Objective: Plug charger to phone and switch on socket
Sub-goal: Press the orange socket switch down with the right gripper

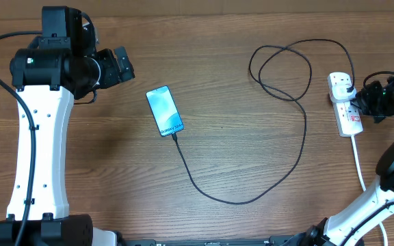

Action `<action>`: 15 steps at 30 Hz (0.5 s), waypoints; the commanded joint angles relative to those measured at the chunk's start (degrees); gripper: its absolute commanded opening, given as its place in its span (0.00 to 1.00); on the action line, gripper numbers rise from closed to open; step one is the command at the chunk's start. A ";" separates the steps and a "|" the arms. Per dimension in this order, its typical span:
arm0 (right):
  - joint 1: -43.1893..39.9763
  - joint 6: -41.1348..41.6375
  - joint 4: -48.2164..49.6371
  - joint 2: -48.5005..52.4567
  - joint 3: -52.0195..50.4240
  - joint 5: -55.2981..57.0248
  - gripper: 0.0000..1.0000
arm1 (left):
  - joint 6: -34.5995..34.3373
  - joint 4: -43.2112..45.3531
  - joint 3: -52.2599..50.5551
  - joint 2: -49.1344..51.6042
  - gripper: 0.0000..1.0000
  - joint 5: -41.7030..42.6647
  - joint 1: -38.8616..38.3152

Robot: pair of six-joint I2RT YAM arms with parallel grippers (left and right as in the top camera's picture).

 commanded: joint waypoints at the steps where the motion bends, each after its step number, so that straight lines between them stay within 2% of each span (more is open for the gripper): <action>1: 1.01 2.89 2.71 3.02 -0.42 -1.75 0.04 | 0.81 -0.11 0.61 -0.76 0.99 0.70 -0.04; 15: 1.68 3.19 1.79 3.02 -0.42 -1.73 0.04 | 0.81 -0.13 0.61 -0.76 0.99 0.72 -0.04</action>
